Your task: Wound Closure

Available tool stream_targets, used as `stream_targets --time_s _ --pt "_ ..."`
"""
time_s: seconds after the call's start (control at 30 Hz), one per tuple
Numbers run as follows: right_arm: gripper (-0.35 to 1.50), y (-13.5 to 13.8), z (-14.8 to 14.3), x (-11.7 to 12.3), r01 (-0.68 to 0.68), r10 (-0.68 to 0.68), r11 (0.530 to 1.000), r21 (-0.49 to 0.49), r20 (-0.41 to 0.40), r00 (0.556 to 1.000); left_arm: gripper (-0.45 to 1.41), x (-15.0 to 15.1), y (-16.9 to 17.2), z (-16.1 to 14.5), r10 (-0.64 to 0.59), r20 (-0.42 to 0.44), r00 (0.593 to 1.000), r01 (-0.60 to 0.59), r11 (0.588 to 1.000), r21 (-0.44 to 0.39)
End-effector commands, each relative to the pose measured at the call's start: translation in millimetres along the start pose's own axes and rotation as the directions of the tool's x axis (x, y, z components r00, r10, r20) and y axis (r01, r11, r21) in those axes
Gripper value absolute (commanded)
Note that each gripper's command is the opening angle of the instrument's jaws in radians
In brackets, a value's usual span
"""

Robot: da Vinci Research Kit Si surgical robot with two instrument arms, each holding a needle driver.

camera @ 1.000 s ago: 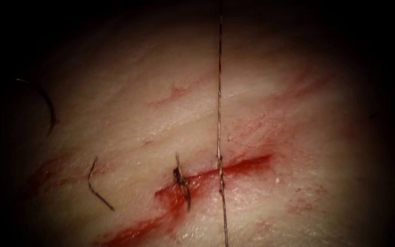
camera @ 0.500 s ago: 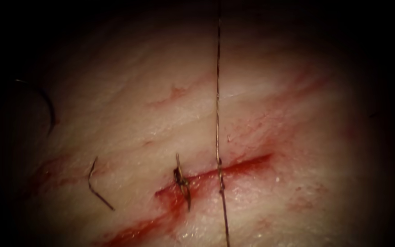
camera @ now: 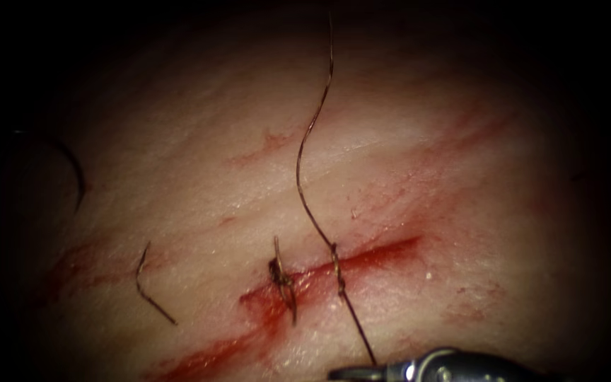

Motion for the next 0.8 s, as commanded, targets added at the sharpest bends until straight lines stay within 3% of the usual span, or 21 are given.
stream_targets --time_s 0.03,0.1,0.23,0.47,0.53,0.63,0.8 --pt "1.30 -0.5 1.5 -0.1 0.009 -0.009 1.000 0.004 -0.017 1.000 -0.45 -0.1 -0.3 0.5 0.000 -0.002 1.000 0.000 1.000 -0.003" --pt "1.46 -0.7 1.7 -0.2 0.017 -0.017 1.000 0.004 -0.044 0.999 -0.45 -0.1 -0.3 0.4 0.000 -0.001 1.000 0.000 1.000 -0.002" --pt "1.48 -1.1 0.3 -0.4 0.025 -0.024 1.000 0.017 -0.052 0.998 -0.45 -0.2 0.0 0.2 0.001 -0.002 1.000 -0.001 1.000 -0.005" --pt "1.43 -1.1 -8.2 1.9 -0.003 0.008 0.996 0.084 -0.056 0.998 -0.45 0.4 0.2 -0.5 -0.007 -0.001 1.000 0.007 1.000 -0.014" --pt "1.33 -0.2 -10.3 3.1 -0.014 0.020 0.996 0.086 -0.062 0.998 -0.45 0.7 0.5 -0.8 -0.011 -0.004 1.000 0.011 1.000 -0.016" --pt "1.33 2.0 -12.1 5.0 -0.032 0.034 0.999 0.030 -0.065 0.997 -0.45 1.4 1.1 -1.4 -0.019 -0.015 1.000 0.019 1.000 -0.015" --pt "1.33 7.2 -10.9 6.8 -0.062 0.063 0.998 0.015 -0.074 0.995 -0.45 3.2 2.2 -2.9 -0.032 -0.039 0.999 0.031 0.999 -0.014"
